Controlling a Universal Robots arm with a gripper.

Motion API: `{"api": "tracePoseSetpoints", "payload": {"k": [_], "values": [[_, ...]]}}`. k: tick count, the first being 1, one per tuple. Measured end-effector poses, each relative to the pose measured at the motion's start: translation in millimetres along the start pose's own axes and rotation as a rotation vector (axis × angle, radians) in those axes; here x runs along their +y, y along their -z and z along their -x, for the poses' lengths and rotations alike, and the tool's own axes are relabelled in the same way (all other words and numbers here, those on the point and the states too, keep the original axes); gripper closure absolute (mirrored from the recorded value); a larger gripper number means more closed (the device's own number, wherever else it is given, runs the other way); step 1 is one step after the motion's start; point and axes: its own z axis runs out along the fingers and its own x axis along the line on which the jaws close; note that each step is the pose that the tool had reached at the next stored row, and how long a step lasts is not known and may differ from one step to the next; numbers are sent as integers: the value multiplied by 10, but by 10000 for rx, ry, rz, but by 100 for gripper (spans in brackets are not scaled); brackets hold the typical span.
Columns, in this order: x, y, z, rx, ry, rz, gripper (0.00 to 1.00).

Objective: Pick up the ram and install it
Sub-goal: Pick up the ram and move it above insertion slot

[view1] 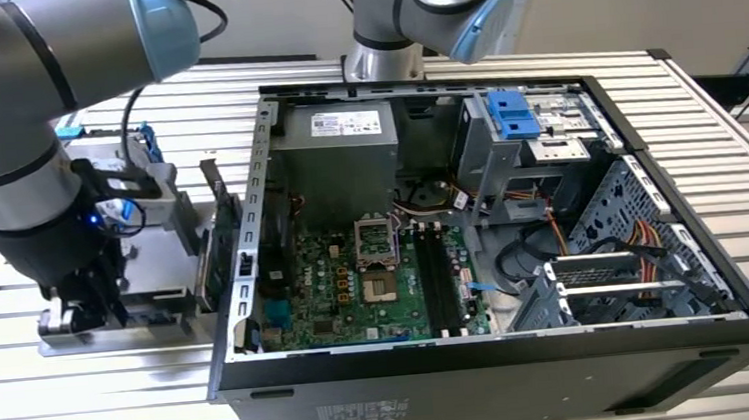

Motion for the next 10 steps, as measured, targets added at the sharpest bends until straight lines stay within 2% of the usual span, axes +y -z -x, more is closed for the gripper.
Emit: {"api": "tracePoseSetpoints", "payload": {"k": [10], "values": [[1, 56, -4, -1, 0, 0, 100]]}}
